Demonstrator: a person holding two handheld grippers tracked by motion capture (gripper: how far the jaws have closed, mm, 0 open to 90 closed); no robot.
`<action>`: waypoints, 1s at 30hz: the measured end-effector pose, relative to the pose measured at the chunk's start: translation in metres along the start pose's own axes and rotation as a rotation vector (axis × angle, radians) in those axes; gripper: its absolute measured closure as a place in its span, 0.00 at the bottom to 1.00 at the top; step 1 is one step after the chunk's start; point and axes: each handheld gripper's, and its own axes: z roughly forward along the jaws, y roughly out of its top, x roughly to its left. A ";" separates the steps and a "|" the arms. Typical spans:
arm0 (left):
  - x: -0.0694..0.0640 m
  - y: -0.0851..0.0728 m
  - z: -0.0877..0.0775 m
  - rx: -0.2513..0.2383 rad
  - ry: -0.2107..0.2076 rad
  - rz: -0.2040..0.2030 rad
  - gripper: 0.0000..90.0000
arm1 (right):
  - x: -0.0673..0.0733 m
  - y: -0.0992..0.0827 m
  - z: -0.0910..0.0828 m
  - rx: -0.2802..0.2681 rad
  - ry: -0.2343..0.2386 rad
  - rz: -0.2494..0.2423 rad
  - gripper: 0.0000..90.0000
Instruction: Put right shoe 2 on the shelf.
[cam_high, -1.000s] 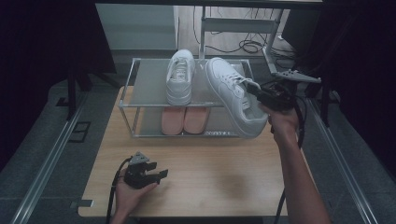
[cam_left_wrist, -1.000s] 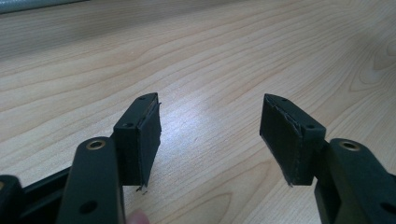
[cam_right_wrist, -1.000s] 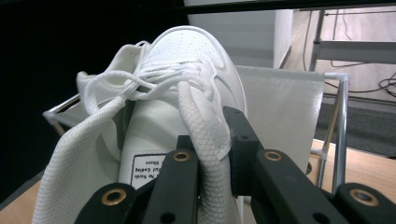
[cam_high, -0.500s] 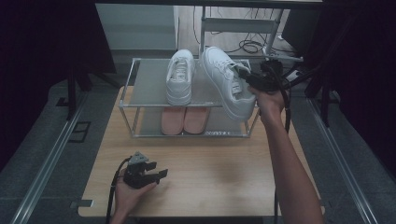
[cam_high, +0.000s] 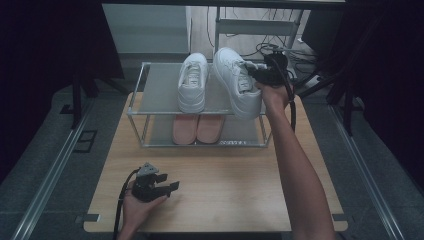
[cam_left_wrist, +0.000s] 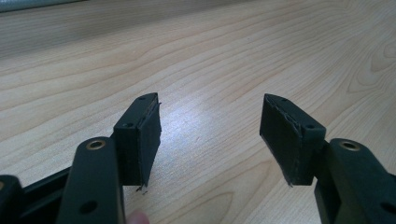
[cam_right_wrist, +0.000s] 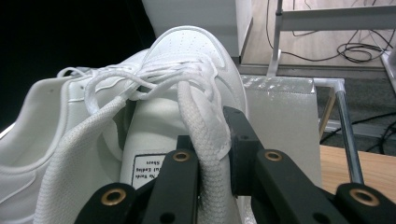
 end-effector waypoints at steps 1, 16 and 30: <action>0.000 0.000 0.000 -0.001 0.002 0.001 0.43 | 0.000 0.001 0.002 0.003 -0.003 0.001 0.92; 0.002 0.000 -0.001 -0.001 -0.001 0.000 0.43 | 0.010 0.013 0.044 0.047 -0.051 0.081 0.92; 0.004 -0.001 -0.001 -0.003 0.002 -0.010 0.43 | 0.014 0.008 0.078 0.116 -0.100 0.100 0.87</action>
